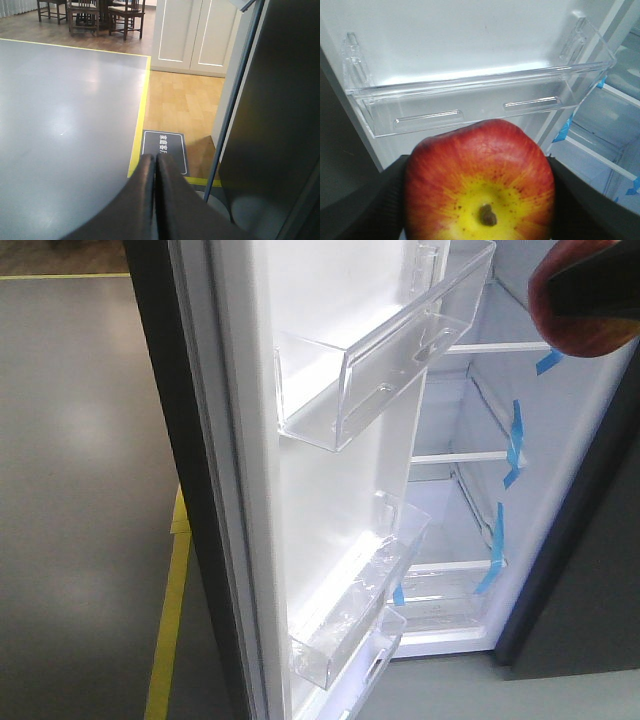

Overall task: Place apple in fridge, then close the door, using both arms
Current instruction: 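Lower the apple toward the door bin and open the right gripper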

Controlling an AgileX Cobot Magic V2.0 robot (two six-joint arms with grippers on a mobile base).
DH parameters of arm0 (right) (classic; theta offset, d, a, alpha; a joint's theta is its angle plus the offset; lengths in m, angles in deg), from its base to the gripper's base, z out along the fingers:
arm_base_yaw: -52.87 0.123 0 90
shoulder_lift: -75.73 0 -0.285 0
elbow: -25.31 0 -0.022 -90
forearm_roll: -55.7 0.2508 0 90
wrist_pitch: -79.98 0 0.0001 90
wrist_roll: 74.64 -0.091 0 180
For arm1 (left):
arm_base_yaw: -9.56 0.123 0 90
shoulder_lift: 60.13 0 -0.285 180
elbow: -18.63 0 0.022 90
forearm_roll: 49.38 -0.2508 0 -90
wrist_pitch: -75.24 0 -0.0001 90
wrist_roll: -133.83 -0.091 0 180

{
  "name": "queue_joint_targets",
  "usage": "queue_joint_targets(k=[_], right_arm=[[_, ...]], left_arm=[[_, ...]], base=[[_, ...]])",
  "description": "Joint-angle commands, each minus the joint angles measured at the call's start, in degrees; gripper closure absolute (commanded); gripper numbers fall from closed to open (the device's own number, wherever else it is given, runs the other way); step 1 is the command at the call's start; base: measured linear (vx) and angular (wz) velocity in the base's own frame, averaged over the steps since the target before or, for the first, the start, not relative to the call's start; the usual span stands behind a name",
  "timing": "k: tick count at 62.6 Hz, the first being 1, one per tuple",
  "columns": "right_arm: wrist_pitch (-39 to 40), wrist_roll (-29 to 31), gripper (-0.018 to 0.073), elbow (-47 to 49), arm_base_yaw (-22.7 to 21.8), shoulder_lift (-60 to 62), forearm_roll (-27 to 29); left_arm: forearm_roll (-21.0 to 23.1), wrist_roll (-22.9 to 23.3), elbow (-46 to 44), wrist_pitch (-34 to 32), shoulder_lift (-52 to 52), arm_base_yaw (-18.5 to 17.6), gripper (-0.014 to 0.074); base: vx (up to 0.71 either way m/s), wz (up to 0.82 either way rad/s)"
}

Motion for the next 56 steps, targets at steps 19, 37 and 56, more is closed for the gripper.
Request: queue_joint_targets(k=[19, 37, 56], right_arm=[[7.5, 0.5, 0.0566, 1.8, -0.2, 0.8, 0.9], [20.9, 0.3, 0.0566, 1.8, -0.2, 0.8, 5.1], [29.7, 10.5, 0.0566, 4.6, -0.2, -8.1, 20.5]], left_arm=[[0.4, 0.4, 1.6, -3.9, 0.9, -0.1, 0.0603], [0.4, 0.4, 1.6, -3.9, 0.9, -0.1, 0.0603], [0.4, 0.4, 1.6, -3.9, 0.9, -0.1, 0.0603]], base=[[0.0, 0.0], [0.0, 0.0], [0.0, 0.0]])
